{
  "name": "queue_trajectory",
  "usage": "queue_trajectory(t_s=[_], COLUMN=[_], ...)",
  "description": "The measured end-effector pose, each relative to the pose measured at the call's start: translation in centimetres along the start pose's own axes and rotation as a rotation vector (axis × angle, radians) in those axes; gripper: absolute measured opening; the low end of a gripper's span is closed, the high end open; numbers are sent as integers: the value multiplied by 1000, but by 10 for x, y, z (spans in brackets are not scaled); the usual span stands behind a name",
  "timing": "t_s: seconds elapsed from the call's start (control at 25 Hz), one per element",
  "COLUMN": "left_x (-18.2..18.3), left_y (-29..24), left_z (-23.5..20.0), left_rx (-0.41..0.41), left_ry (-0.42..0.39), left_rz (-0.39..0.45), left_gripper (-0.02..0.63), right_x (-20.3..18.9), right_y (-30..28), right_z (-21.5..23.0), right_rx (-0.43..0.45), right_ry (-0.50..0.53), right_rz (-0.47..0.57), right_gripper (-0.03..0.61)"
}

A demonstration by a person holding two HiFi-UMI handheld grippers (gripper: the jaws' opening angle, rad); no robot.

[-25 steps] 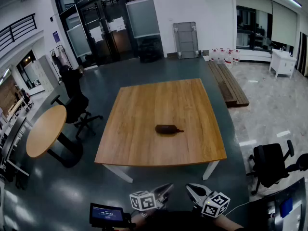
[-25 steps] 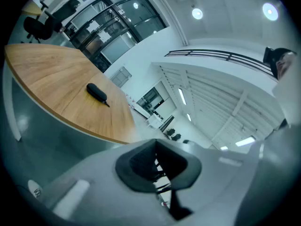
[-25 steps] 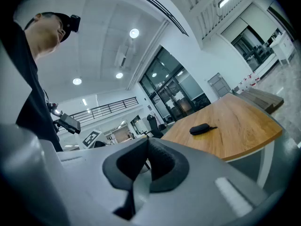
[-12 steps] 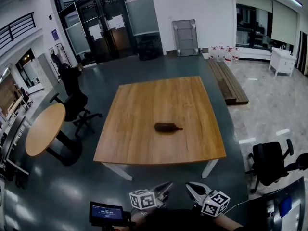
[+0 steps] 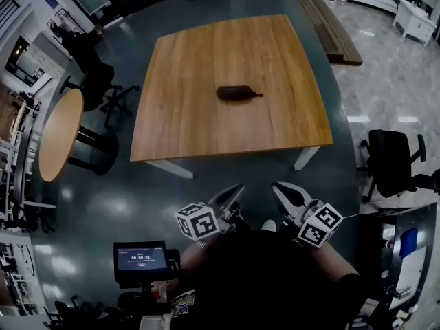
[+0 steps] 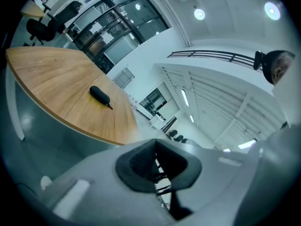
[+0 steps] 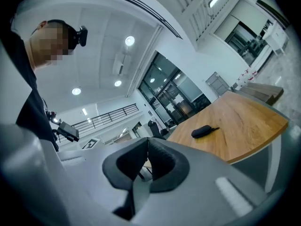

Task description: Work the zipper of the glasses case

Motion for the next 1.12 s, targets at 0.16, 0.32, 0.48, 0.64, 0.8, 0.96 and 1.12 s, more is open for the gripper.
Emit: queue_trajectory(t_s=[0.16, 0.32, 0.48, 0.64, 0.8, 0.96, 1.12], left_x=[10, 33, 80, 135, 180, 182, 178], left_y=[3, -9, -24, -36, -27, -20, -12], left_z=[-16, -42, -76, -107, -153, -172, -182], left_rx=[37, 27, 23, -18, -60, -79, -98], left_ry=[62, 121, 156, 133, 162, 183, 230], left_rz=[0, 1, 35, 26, -28, -79, -85], left_gripper=[-2, -2, -2, 0, 0, 0, -2], right_x=[-1, 3, 10, 11, 4, 1, -2], right_y=[-6, -30, -69, -127, -208, -253, -300], right_z=[14, 38, 65, 96, 141, 212, 270], right_rx=[-66, -118, -168, -170, -172, -138, -45], right_ry=[-70, -61, -47, 17, 196, 543, 857], right_rz=[0, -22, -62, -151, -350, -657, -989], right_gripper=[34, 58, 92, 136, 181, 243, 329])
Point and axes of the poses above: the fingertips, and each gripper's own axes: y backward along the fingers, z to its right, x out of its top, the point moved 9 cm from there along y, backward along the fingers, and after that the axes turned 5 degrees about y, right-handed, at the moved point
